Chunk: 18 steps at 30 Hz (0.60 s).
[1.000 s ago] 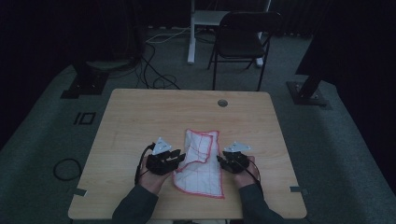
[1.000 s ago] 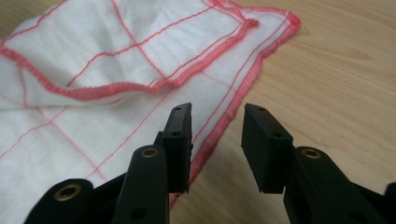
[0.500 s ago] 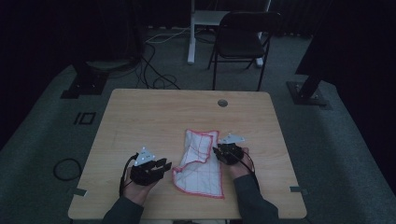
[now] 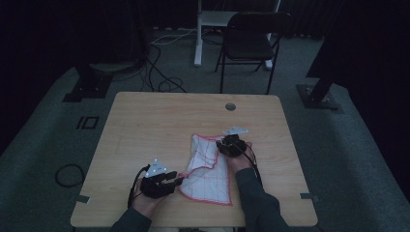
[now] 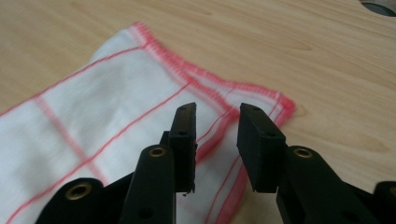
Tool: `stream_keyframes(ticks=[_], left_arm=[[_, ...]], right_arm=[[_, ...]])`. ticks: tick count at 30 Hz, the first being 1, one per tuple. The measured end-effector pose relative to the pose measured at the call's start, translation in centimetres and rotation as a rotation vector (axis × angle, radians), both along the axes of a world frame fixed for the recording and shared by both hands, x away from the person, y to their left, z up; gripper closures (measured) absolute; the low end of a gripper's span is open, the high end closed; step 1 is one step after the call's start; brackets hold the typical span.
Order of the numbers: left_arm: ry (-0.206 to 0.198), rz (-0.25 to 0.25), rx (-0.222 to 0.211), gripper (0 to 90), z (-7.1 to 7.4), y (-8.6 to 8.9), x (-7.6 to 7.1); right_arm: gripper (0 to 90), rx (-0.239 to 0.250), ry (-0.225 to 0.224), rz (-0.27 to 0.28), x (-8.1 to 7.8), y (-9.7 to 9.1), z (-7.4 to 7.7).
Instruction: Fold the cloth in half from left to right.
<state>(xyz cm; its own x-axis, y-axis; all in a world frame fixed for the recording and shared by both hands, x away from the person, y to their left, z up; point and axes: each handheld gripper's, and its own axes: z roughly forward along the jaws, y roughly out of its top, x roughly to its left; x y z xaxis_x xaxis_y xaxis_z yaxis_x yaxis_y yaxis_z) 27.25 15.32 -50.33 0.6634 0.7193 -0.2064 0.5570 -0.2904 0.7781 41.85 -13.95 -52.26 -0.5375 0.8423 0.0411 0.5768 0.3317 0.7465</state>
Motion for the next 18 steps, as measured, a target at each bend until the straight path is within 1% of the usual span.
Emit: stream_keyframes(ticks=[3,4,6,8,9,11,12,13,15,18], left_arm=[[0.001,0.002,0.0,61.0,-0.1,-0.2,0.1],[0.004,0.003,0.005,61.3,-0.1,-0.3,0.2],[0.009,0.005,0.014,63.2,-0.3,-0.5,0.2],[0.01,0.007,0.02,67.3,-0.4,-0.6,0.2],[0.012,0.007,0.02,69.4,-0.4,-0.7,0.1],[0.01,0.004,0.028,74.9,-0.4,-0.8,0.1],[0.009,0.0,0.031,78.8,-0.3,-0.9,0.1],[0.004,-0.003,0.031,81.6,-0.2,-0.9,0.0],[0.0,-0.013,0.028,85.7,0.0,-1.1,-0.1],[-0.004,-0.032,0.023,87.1,0.3,-1.5,-0.1]], right_arm=[[64.6,-0.003,0.026,-0.021,1.1,0.1,-0.2],[63.9,-0.003,0.034,-0.023,1.4,0.1,-0.3],[62.9,0.0,0.075,-0.027,2.0,0.2,-0.6],[64.2,-0.005,0.098,-0.024,2.4,0.3,-0.9],[67.2,-0.004,0.108,-0.024,2.5,0.4,-1.1],[76.6,0.0,0.103,-0.013,2.6,0.4,-1.0],[82.3,-0.006,0.093,-0.011,2.5,0.5,-0.9],[85.3,-0.012,0.082,-0.007,2.6,0.4,-0.8],[88.0,-0.015,0.071,-0.005,2.6,0.3,-0.5],[88.7,-0.021,0.052,-0.006,2.7,0.2,-0.1]])
